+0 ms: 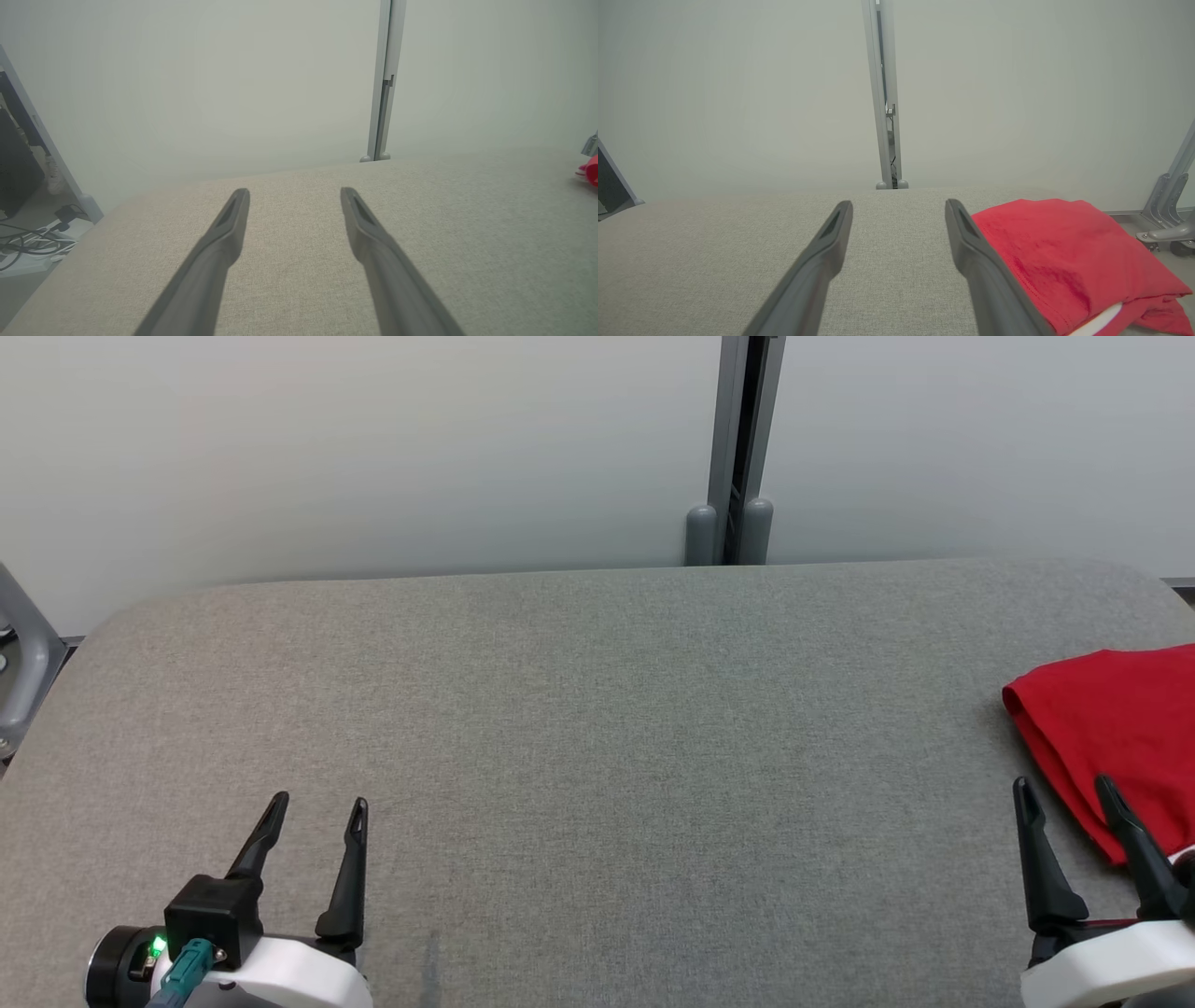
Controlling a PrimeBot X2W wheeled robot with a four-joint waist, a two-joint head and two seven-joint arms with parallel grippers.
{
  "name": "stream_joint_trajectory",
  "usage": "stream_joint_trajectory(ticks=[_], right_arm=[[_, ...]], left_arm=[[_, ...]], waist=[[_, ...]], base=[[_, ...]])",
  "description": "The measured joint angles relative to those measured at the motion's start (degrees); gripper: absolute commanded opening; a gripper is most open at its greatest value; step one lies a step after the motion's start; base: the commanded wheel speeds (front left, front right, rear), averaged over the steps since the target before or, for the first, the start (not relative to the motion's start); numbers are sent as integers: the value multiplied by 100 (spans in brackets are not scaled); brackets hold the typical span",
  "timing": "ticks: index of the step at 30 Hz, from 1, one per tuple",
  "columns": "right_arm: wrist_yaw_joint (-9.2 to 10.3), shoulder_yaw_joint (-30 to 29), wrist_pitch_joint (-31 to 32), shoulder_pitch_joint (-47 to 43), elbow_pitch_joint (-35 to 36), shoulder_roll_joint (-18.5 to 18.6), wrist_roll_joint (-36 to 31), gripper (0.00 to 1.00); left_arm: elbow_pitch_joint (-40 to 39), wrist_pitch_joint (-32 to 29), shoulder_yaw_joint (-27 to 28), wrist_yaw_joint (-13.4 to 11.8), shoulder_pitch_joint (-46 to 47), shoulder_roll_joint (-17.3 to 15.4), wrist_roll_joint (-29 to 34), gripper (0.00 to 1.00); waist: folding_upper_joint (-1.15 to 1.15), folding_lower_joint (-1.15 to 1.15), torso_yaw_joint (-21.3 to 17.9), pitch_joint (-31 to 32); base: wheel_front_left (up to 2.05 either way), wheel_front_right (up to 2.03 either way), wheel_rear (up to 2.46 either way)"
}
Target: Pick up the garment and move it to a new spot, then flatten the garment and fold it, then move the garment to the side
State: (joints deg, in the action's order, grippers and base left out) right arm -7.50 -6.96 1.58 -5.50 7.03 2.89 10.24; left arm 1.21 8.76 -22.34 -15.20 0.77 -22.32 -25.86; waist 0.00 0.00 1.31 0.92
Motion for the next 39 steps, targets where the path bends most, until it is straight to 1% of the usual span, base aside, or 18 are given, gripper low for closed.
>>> stream_joint_trajectory(ticks=[26,27,32,39], right_arm=[[0,22,125,-35,-30,0,10,100],[0,23,126,-38,-67,-8,8,0],[-1,34,143,-155,-363,-114,13,0],[0,-189,381,-63,-615,-130,677,0]], left_arm=[[15,35,-63,-51,31,-74,0,100],[44,32,-70,-49,18,-52,0,0],[274,24,-201,-47,-233,177,-3,0],[396,33,-148,136,-255,354,-626,0]], waist=[[0,0,107,-24],[0,0,108,-24],[0,0,107,-26],[0,0,93,-32]], base=[[0,0,0],[0,0,0],[0,0,0],[0,0,0]])
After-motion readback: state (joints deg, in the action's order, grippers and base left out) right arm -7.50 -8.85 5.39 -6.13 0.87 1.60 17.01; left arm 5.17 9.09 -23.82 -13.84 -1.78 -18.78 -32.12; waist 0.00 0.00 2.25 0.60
